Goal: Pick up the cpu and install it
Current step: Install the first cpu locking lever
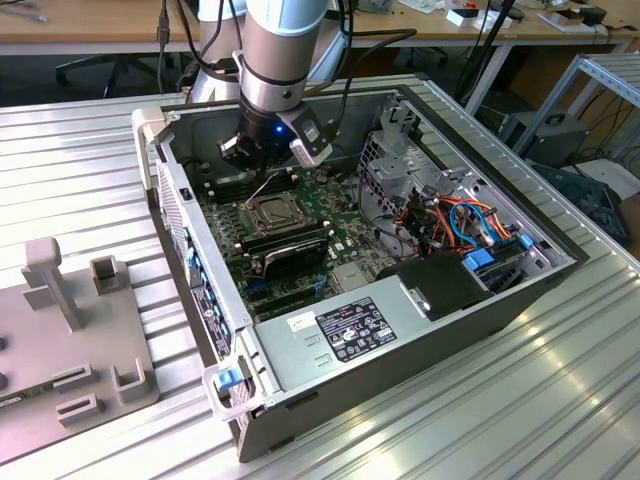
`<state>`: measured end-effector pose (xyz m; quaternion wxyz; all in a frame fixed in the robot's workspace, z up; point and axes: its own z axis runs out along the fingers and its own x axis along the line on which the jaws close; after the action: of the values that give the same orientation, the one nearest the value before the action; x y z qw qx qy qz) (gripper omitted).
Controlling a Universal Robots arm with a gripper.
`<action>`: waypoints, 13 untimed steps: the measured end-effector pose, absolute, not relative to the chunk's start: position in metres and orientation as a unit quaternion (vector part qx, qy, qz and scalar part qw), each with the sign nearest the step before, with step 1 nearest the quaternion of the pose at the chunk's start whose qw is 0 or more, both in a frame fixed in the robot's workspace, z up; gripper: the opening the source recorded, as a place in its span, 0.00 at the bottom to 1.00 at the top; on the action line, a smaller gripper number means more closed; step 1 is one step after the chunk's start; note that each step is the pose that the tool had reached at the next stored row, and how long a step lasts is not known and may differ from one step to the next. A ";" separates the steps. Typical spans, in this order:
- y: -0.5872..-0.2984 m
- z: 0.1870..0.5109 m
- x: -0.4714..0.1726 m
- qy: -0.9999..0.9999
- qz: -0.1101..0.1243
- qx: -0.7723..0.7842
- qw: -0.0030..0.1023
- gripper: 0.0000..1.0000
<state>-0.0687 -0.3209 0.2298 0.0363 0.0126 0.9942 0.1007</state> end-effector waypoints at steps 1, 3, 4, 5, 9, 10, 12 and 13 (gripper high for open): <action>-0.321 0.230 -0.068 0.994 0.101 0.013 0.036 0.11; -0.321 0.230 -0.068 0.994 0.101 0.013 0.036 0.11; -0.321 0.230 -0.068 0.994 0.101 0.013 0.036 0.11; -0.321 0.230 -0.068 0.994 0.101 0.013 0.036 0.11; -0.322 0.230 -0.066 0.994 0.101 0.013 0.036 0.11; -0.322 0.230 -0.066 0.994 0.101 0.013 0.036 0.11; -0.322 0.230 -0.066 0.994 0.101 0.013 0.036 0.11; -0.322 0.230 -0.065 0.994 0.101 0.013 0.036 0.11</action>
<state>-0.0653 -0.3223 0.2297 0.0360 0.0126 0.9942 0.1007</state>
